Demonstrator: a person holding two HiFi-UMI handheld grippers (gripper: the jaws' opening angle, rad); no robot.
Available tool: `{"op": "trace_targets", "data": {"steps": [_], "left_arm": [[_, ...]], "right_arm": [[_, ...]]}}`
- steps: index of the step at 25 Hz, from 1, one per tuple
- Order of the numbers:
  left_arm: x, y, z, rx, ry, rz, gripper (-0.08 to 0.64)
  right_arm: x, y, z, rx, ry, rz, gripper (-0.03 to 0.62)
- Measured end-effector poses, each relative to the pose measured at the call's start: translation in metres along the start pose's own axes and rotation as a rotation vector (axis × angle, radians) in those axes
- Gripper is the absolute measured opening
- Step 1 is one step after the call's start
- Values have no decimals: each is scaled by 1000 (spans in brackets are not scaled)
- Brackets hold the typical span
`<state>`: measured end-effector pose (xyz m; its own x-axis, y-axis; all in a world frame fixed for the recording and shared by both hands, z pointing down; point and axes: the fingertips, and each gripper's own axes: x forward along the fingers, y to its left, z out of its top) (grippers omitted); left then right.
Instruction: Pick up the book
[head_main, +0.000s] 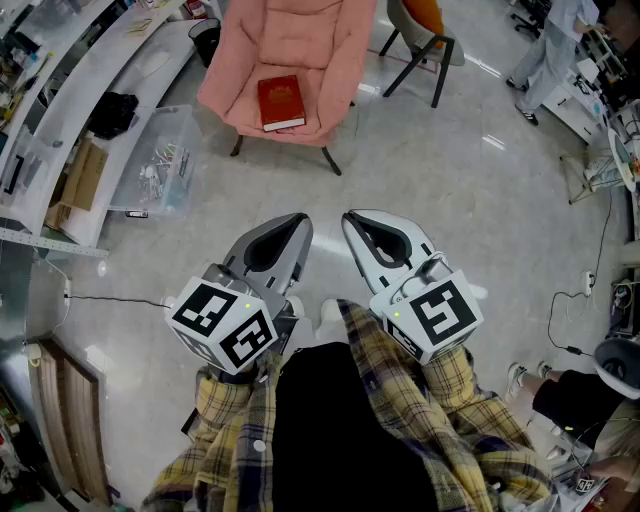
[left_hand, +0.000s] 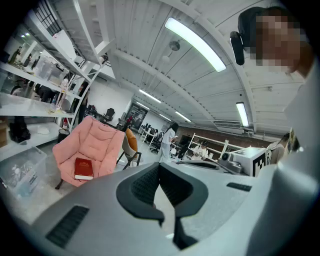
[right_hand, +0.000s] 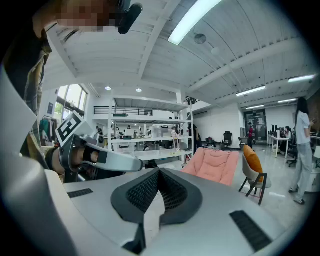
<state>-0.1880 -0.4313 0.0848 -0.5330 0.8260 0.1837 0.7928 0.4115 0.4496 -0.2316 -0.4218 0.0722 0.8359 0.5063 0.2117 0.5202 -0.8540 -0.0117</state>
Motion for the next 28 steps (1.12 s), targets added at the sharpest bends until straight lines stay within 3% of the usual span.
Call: {"op": "trace_targets", "data": {"steps": [14, 28], "left_arm": [[4, -15, -6, -9, -29, 42, 3], [-3, -9, -18, -28, -33, 60, 3]], "right_arm": [[-21, -9, -7, 3, -9, 27, 15], [-18, -3, -34, 36, 46, 47, 15]]}}
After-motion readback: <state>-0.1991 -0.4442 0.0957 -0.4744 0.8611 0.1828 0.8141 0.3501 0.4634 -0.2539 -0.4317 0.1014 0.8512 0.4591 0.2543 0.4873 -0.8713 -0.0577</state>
